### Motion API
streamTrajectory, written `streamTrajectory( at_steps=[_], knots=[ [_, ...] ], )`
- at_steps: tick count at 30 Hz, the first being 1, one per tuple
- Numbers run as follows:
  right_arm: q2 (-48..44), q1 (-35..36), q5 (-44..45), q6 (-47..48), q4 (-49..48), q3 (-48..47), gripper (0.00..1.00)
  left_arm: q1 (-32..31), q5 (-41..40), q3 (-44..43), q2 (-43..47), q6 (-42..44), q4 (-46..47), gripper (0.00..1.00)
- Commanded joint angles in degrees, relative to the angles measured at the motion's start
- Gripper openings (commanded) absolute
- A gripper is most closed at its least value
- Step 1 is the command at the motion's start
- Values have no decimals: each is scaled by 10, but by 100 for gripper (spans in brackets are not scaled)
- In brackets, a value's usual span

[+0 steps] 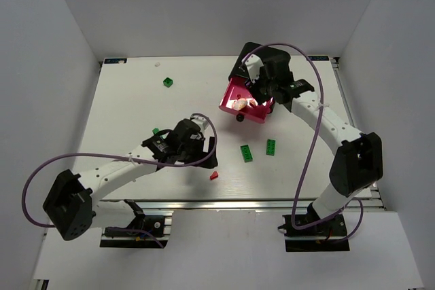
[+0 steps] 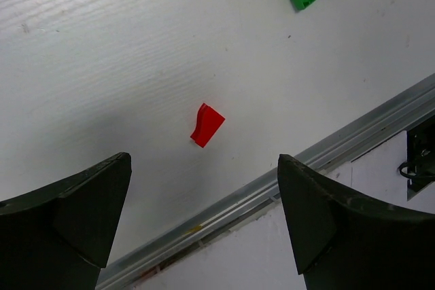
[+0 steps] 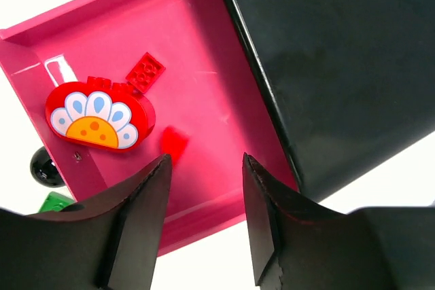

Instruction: Sort the legos into containers by color

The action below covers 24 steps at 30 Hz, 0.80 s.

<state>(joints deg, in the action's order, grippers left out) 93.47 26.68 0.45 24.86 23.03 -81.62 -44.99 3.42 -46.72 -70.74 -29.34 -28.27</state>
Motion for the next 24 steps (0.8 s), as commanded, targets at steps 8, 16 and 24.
streamTrajectory(
  at_steps=[8, 16, 24],
  knots=[
    [-142, -34, -127, -86, -8, 36, 13, -79, -106, -57, -78, -41, -25, 92],
    [-302, -78, -325, -137, -105, 232, 24, -141, -182, -102, -168, -35, -67, 86],
    [-365, -119, -415, -126, -134, 308, 9, -168, -214, -127, -235, -19, -60, 72]
  ],
)
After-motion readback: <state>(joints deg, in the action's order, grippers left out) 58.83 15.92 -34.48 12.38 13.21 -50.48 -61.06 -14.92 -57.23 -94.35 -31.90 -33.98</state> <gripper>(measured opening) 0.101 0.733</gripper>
